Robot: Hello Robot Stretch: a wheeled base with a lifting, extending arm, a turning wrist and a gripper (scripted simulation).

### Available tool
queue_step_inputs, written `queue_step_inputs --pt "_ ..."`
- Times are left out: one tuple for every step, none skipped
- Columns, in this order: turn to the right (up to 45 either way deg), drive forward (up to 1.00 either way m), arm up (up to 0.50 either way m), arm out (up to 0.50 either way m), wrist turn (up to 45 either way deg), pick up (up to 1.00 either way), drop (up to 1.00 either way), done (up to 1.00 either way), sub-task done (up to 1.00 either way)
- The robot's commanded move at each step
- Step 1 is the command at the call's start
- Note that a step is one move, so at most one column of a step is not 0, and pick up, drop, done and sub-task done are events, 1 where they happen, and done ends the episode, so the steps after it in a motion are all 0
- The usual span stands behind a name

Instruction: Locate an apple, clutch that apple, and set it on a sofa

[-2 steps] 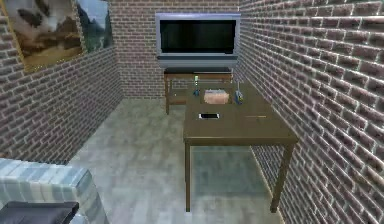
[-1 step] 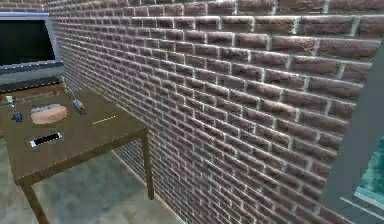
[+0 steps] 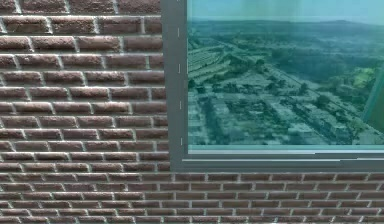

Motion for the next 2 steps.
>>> queue_step_inputs --pt "3.0 0.00 0.00 0.00 0.0 0.00 0.00 0.00 0.00" --pt "-45.0 0.00 0.00 0.00 0.0 0.00 0.00 0.00 0.00"
